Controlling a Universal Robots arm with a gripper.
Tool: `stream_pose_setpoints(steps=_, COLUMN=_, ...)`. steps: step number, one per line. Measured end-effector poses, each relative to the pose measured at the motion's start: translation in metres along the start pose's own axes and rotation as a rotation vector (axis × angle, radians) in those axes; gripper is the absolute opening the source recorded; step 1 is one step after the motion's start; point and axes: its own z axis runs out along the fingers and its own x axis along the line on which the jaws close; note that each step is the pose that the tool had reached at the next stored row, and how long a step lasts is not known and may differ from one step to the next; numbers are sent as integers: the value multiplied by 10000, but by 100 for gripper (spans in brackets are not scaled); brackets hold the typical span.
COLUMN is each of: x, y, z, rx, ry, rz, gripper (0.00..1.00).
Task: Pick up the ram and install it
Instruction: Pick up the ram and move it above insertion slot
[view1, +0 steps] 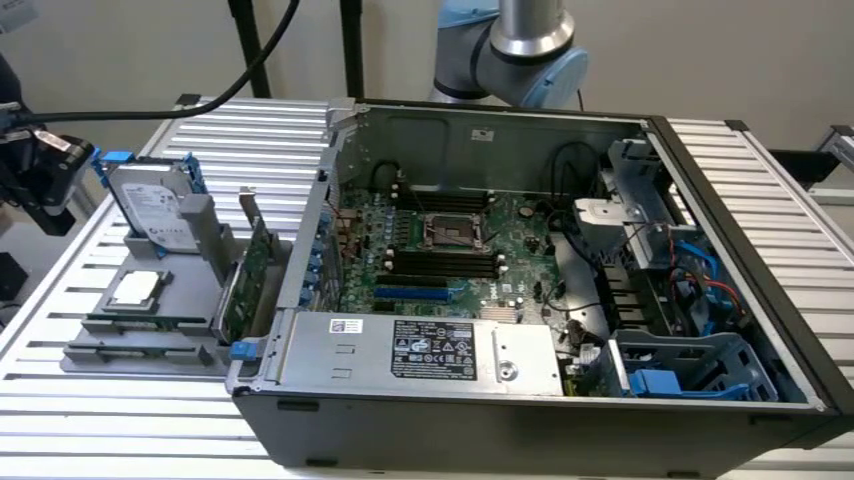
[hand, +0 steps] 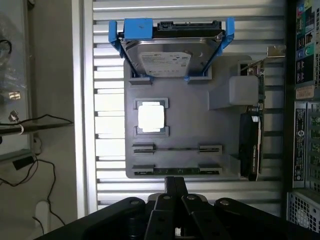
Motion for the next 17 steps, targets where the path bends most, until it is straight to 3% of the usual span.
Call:
stream_pose_setpoints(steps=4, x=-15, y=0, z=17, rx=7, ry=17, rz=-488, gripper=0)
stream_pose_setpoints(steps=17, x=-18, y=-4, z=113, rx=38, ry=97, rz=-2834, gripper=0)
